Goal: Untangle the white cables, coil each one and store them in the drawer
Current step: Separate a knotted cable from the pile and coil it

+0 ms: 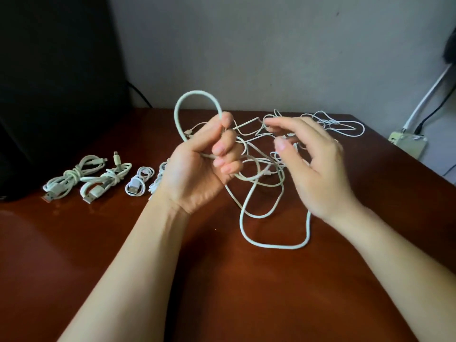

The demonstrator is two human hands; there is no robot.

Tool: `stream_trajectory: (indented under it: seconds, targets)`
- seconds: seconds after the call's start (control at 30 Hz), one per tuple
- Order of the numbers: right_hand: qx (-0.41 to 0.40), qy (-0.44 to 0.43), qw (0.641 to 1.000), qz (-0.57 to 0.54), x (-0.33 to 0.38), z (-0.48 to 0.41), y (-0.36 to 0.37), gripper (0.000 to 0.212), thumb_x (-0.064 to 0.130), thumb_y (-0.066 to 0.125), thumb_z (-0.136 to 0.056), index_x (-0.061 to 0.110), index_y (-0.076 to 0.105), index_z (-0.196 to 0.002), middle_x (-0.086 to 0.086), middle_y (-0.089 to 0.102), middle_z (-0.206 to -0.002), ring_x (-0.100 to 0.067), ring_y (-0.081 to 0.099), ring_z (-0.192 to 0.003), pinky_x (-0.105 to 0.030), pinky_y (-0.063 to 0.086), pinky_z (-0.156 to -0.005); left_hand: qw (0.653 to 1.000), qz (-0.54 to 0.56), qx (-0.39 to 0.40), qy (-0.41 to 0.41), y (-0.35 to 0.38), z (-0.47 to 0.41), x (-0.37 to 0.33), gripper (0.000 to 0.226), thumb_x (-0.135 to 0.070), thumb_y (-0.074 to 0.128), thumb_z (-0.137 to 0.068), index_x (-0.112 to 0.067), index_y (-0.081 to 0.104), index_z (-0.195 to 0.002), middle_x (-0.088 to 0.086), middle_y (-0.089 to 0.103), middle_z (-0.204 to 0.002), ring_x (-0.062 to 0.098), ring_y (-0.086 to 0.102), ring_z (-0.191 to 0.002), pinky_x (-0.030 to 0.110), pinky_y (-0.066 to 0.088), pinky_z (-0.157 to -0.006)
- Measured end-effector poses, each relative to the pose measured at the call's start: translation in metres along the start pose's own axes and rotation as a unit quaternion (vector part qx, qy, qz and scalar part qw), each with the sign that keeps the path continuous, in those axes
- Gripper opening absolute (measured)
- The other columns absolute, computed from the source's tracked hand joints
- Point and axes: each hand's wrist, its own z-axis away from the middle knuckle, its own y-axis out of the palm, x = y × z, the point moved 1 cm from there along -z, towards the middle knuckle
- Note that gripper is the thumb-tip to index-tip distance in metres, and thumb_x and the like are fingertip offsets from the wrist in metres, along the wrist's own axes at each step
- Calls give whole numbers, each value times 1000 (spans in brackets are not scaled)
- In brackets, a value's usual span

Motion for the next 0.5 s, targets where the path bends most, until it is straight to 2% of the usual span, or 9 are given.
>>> stream_trajectory:
  seconds: [0.13, 0.2, 0.27, 0.33, 0.4, 0.5]
  targets:
    - [42, -61, 997, -10, 20, 11, 10, 34, 22, 61, -88, 10, 56, -119, 4, 61, -108, -5, 58, -102, -18, 43, -92, 999, -15, 38, -19, 7, -2, 8, 21, -23, 28, -98, -15, 42, -84, -4, 46, -54, 9, 45, -53, 20, 44, -57]
    - [51, -25, 997, -52, 19, 15, 16, 40, 23, 67, -84, 21, 46, -119, 6, 59, -112, -5, 60, -102, -23, 49, -90, 999, -17, 39, -11, 7, -3, 8, 26, -31, 25, -99, -16, 40, -83, -5, 48, -59, 10, 48, -61, 23, 42, -65]
    - [49, 27, 996, -73, 14, 15, 20, 42, 28, 69, -83, 28, 41, -113, 4, 57, -112, -7, 62, -95, -27, 51, -83, 999, -28, 14, 8, 6, -4, 8, 34, -39, 22, -100, -17, 40, -81, -5, 50, -63, 11, 46, -67, 25, 39, -67]
    - [43, 54, 996, -58, 11, 16, 21, 36, 30, 70, -81, 27, 44, -106, 9, 57, -102, -4, 60, -80, -17, 48, -74, 999, -39, -26, 13, 5, -7, 8, 44, -49, 17, -100, -17, 40, -79, -4, 51, -67, 13, 44, -70, 25, 41, -65]
    - [34, 36, 999, -12, 10, 17, 21, 28, 32, 68, -82, 18, 54, -103, 14, 56, -93, 5, 53, -74, -7, 40, -69, 997, -52, -58, 3, 4, -9, 9, 54, -59, 12, -96, -16, 40, -77, -1, 57, -72, 16, 49, -71, 27, 49, -65]
    - [34, -2, 998, 59, 12, 17, 22, 33, 43, 61, -83, 17, 66, -102, 13, 54, -82, 10, 45, -66, -8, 32, -63, 991, -97, -81, -36, 4, -9, 11, 61, -64, 9, -93, -14, 43, -81, 3, 69, -85, 19, 59, -70, 36, 51, -77]
